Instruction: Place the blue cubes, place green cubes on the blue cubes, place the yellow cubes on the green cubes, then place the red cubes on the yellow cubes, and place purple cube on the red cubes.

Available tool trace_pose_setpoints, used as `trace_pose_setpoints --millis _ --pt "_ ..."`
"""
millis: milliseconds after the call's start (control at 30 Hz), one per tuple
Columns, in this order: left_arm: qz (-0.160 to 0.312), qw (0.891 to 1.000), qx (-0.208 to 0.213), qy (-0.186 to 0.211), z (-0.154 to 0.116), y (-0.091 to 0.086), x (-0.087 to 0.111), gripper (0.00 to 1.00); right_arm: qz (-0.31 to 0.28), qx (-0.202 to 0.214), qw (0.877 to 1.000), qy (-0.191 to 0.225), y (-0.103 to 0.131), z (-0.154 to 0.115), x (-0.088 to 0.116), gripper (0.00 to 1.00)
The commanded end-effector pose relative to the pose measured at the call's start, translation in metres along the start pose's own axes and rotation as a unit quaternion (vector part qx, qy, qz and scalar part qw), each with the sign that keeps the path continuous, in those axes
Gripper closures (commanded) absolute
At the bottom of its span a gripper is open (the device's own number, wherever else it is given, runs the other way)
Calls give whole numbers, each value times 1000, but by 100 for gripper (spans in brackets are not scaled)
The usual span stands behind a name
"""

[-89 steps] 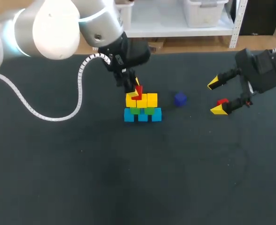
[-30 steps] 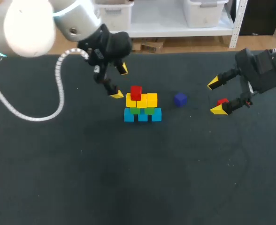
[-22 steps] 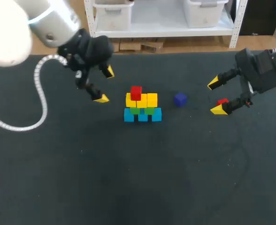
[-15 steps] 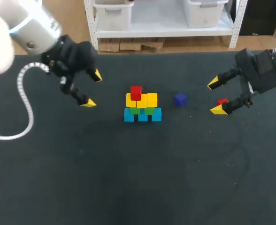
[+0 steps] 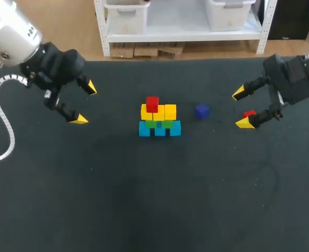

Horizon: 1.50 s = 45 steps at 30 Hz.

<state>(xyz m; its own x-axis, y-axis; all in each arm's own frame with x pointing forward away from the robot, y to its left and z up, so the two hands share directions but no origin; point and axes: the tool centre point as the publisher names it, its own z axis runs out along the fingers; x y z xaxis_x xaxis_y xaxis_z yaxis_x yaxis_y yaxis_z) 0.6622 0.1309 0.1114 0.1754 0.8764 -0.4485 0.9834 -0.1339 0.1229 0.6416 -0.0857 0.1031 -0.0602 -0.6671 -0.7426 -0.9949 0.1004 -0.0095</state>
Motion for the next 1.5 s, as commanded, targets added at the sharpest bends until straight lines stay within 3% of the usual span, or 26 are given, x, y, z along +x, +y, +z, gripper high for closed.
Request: trace_pose_setpoints --millis 33,1100,1300,1500 --pt "1 1000 0 -1 0 0 1 0 -1 0 1000 -1 -1 1 0 0" --pt "1 1000 0 -1 0 0 1 0 -4 5 1000 -5 -2 1 1 0" --pt "1 1000 0 -1 0 0 1 0 -26 25 999 9 -9 -4 10 0" --pt "1 1000 0 -1 0 0 1 0 -63 5 998 24 -23 -5 27 0"
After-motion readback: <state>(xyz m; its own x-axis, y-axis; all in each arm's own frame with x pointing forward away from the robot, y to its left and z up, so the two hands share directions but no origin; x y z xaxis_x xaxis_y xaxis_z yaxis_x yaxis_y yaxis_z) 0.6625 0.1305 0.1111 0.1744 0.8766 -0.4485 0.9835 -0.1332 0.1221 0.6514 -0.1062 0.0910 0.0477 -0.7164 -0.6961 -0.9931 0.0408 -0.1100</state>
